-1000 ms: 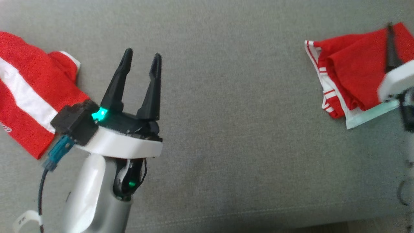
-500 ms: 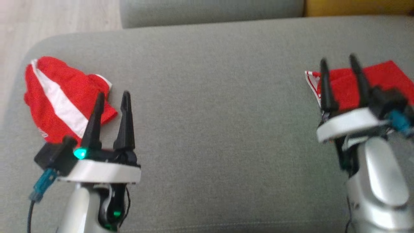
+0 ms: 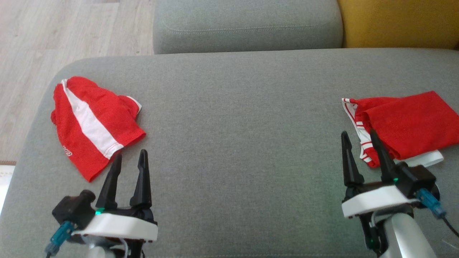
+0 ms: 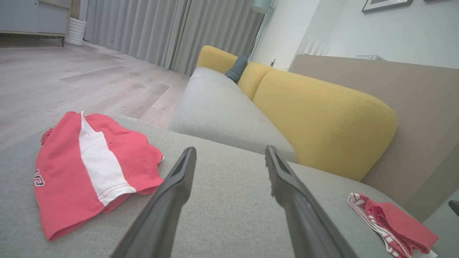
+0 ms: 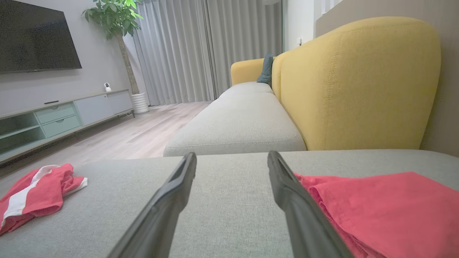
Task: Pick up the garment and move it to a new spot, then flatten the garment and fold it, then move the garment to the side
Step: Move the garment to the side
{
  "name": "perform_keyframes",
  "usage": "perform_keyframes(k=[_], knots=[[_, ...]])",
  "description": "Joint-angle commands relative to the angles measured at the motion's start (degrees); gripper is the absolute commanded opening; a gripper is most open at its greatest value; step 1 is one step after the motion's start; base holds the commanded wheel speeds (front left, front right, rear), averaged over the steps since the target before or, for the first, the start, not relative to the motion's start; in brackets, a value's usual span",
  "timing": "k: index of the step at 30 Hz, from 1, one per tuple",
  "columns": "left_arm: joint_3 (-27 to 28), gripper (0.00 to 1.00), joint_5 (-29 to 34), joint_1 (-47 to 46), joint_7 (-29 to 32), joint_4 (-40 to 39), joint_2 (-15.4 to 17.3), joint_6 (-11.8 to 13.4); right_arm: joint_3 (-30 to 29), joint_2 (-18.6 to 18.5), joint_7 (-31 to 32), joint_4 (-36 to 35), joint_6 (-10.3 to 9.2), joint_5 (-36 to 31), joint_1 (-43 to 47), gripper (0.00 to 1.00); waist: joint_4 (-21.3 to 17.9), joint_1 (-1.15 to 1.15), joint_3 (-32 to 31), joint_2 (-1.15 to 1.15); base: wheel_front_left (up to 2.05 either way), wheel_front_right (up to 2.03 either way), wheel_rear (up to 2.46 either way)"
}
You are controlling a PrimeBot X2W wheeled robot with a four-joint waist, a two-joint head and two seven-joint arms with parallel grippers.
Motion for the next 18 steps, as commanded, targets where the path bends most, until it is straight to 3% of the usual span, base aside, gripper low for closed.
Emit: perform_keyframes(k=[1,18], knots=[[1.6,1.00,0.0,-1.8,-0.3,-2.0,0.4,0.4,1.1,0.1,-0.8,-2.3,-0.05,0.7,-1.1,1.00,0.0,0.00,0.0,0.00,0.00,0.00,0.00],[2.5,1.00,0.1,-1.9,-0.3,-2.4,0.4,1.0,1.2,0.1,-1.0,-3.1,-0.05,1.3,-0.1,1.00,-0.6,0.00,0.0,0.00,0.00,0.00,0.00]])
